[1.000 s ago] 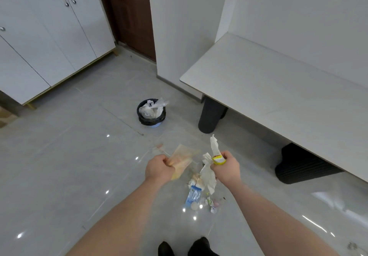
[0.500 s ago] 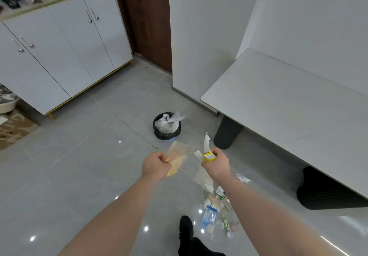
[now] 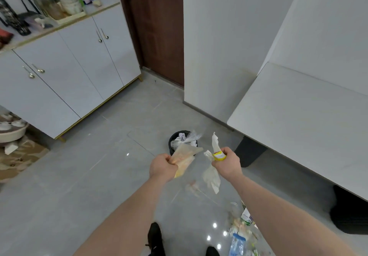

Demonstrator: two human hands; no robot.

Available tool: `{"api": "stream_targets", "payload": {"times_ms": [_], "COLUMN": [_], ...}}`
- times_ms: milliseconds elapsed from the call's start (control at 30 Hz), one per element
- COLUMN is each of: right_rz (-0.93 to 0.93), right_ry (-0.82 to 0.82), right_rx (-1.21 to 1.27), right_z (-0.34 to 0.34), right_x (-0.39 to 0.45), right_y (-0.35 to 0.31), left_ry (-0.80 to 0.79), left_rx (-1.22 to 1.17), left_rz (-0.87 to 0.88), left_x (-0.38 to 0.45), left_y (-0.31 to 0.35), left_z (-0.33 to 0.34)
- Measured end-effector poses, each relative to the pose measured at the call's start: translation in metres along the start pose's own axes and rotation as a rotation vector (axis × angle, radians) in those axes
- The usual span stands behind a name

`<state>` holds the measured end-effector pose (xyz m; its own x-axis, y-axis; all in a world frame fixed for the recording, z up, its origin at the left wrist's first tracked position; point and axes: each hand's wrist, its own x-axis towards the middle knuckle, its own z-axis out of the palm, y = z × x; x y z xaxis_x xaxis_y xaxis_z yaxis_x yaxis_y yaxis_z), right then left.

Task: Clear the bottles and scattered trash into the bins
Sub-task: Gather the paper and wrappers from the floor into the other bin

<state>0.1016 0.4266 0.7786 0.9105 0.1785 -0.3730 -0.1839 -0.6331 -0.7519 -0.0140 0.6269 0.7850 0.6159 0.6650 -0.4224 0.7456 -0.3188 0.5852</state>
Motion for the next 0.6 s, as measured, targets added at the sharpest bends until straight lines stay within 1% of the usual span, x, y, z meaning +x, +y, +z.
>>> {"api": "stream_targets", "payload": {"times_ms": [167, 333, 467, 600], "right_rz": [0.056, 0.109, 0.135, 0.164], "right_ry": [0.081, 0.136, 0.15, 0.122], "right_rx": [0.024, 0.084, 0.098, 0.107], "right_z": [0.036, 0.055, 0.063, 0.07], "right_x": [0.019, 0.037, 0.064, 0.098], "right_y": [-0.034, -0.056, -0.07, -0.084], "left_ry": [-0.086, -0.14, -0.179, -0.182], "left_rx": [0.059, 0.165, 0.222, 0.249], "left_rz": [0.06, 0.103, 0.141, 0.127], "left_x": [0.066, 0.12, 0.157, 0.188], "left_y": [0.002, 0.007, 0.023, 0.041], "left_z": [-0.035, -0.053, -0.056, -0.059]}}
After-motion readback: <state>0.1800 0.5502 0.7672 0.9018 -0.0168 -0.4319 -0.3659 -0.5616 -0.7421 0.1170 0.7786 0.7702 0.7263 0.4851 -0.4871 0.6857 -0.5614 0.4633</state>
